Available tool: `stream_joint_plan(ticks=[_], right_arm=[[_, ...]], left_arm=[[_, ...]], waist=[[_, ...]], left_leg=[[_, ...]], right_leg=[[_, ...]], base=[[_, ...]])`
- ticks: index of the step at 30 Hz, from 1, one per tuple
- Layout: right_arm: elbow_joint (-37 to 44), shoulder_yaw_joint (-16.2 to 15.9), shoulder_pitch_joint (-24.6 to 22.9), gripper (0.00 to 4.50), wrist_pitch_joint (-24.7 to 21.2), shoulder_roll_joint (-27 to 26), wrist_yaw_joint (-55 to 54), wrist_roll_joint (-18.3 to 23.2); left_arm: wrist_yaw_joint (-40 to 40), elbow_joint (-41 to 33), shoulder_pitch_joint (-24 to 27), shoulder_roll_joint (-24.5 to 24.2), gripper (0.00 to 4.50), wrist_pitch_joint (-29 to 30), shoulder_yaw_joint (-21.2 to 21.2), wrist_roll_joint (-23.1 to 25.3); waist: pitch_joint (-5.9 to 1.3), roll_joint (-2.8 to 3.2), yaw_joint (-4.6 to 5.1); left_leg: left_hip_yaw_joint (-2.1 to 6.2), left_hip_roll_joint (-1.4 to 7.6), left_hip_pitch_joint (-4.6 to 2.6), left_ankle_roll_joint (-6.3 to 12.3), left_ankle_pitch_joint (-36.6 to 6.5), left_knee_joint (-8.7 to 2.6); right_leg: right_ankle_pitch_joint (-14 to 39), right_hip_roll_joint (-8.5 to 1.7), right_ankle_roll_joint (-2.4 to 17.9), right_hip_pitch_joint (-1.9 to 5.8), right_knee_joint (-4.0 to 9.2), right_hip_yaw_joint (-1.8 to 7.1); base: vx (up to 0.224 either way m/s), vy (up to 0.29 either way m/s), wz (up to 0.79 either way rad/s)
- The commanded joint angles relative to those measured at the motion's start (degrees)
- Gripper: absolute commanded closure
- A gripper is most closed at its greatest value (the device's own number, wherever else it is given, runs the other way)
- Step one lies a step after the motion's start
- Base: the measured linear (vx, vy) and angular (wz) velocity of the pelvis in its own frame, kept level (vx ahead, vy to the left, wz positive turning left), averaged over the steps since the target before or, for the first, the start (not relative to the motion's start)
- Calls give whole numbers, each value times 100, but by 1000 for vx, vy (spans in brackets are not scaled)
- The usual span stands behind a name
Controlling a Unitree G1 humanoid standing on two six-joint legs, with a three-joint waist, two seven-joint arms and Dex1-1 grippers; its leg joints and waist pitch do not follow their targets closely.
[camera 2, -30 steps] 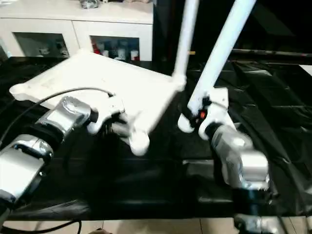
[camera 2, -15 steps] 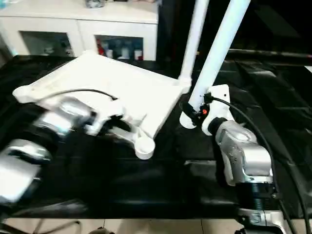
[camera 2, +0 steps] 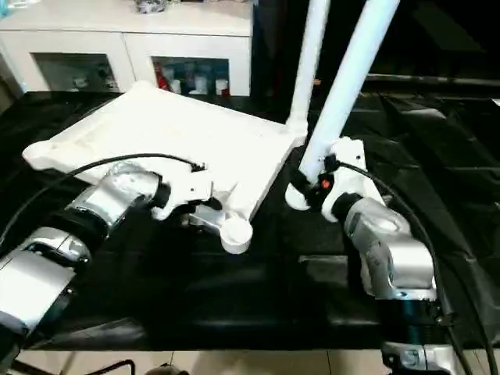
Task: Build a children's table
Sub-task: Rotate table base
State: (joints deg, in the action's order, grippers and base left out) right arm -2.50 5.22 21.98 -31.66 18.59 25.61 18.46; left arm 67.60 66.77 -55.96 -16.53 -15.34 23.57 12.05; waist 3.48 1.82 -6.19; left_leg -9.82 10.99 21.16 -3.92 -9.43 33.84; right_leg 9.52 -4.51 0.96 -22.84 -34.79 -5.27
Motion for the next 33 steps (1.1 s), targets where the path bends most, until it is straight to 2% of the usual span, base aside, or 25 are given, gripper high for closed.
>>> stream_joint_plan(ticks=[1, 2, 3, 6, 8, 9, 10, 14, 15, 16, 19, 21, 22, 27, 30, 31, 33], right_arm=[[199, 3, -22, 257, 72, 35, 38, 8], [206, -2, -30, 257, 74, 45, 41, 0], [216, -8, -45, 257, 81, 51, 40, -8], [231, -25, -65, 257, 91, 61, 43, -18], [263, -66, -84, 257, 87, 68, 60, -24], [261, -83, -86, 257, 92, 69, 70, -31], [253, -96, -85, 257, 99, 67, 78, -43], [200, -155, -46, 257, 130, 60, 109, -93], [175, -171, -30, 257, 139, 61, 119, -102], [140, -184, -13, 257, 158, 63, 129, -110], [100, -221, 0, 257, 193, 68, 152, -129], [92, -244, -1, 257, 205, 64, 165, -140], [92, -249, -3, 257, 205, 58, 168, -143], [109, -277, -39, 257, 162, -12, 150, -147], [113, -282, -79, 257, 138, -63, 111, -135], [114, -285, -87, 257, 131, -83, 98, -127], [116, -300, -94, 257, 129, -104, 84, -124]], left_arm=[[-62, 99, -27, -76, 149, -106, 98, 181], [-71, 124, -28, -86, 149, -129, 103, 200], [-45, 171, -28, -91, 167, -166, 90, 231], [22, 254, -24, -95, 192, -178, 66, 261], [34, 306, -18, -84, 204, -178, 20, 224], [76, 310, -14, -72, 216, -163, -10, 185], [117, 322, -13, -58, 228, -143, -44, 144], [368, 345, -6, -49, 249, -101, -76, 115], [422, 348, -4, -50, 260, -80, -81, 126], [486, 338, -2, -58, 277, -68, -67, 142], [558, 300, 10, -99, 283, -61, 14, 237], [618, 263, 30, -129, 318, -10, 60, 294], [656, 243, 45, -137, 321, 18, 68, 301], [1153, -15, 231, -135, 351, 537, -46, 84], [1084, -374, 429, 42, 369, 1438, -391, -331], [1021, -494, 506, 59, 377, 1667, -426, -366], [860, -672, 634, 56, 382, 1944, -441, -351]], waist=[[-443, -1, -16], [-442, 5, -12], [-444, 26, -15], [-442, 25, -18], [-443, -23, -29], [-440, -10, -33], [-442, -35, -31], [-436, -41, -36], [-436, -74, -35], [-437, -60, -42], [-430, -86, -40], [-427, -79, -38], [-427, -82, -41], [-417, -76, -42], [-416, -86, -39], [-418, -79, -34], [-412, -88, -18]], left_leg=[[72, 151, -64, 76, -1396, -367], [72, 154, -66, 74, -1397, -368], [75, 162, -71, 76, -1401, -369], [73, 168, -80, 75, -1440, -373], [70, 172, -76, 93, -1416, -374], [70, 176, -74, 104, -1394, -374], [67, 178, -76, 117, -1390, -376], [67, 179, -66, 144, -1322, -376], [61, 175, -58, 156, -1292, -375], [60, 176, -56, 168, -1258, -372], [59, 180, -55, 182, -1240, -378], [59, 186, -60, 181, -1239, -381], [61, 187, -62, 178, -1245, -383], [55, 187, -59, 171, -1253, -385], [51, 193, -59, 187, -1239, -380], [54, 207, -67, 178, -1246, -382], [54, 188, -59, 198, -1289, -383]], right_leg=[[1757, -412, 910, 345, 528, 285], [1759, -413, 914, 341, 526, 286], [1761, -420, 934, 338, 526, 286], [1760, -418, 959, 330, 524, 289], [1737, -428, 985, 333, 518, 290], [1722, -431, 999, 327, 513, 292], [1718, -431, 1001, 329, 514, 292], [1759, -446, 995, 326, 508, 295], [1772, -448, 978, 331, 508, 299], [1768, -455, 977, 329, 506, 301], [1819, -454, 949, 322, 510, 302], [1840, -456, 943, 315, 510, 303], [1844, -458, 945, 315, 508, 303], [1898, -472, 989, 310, 511, 310], [1911, -484, 1053, 311, 509, 309], [1857, -483, 1099, 313, 487, 307], [1946, -467, 1062, 309, 515, 300]], base=[[0, 0, 0], [0, 0, 0], [0, 0, 0], [0, 0, 0], [0, 0, 0], [0, 0, 0], [0, 0, 0], [0, 0, 0], [0, 0, 0], [0, 0, 0], [0, 0, 0], [0, 0, 0], [0, 0, 0], [0, 0, 0], [0, 0, 0], [0, 0, 0], [0, 0, 0]])
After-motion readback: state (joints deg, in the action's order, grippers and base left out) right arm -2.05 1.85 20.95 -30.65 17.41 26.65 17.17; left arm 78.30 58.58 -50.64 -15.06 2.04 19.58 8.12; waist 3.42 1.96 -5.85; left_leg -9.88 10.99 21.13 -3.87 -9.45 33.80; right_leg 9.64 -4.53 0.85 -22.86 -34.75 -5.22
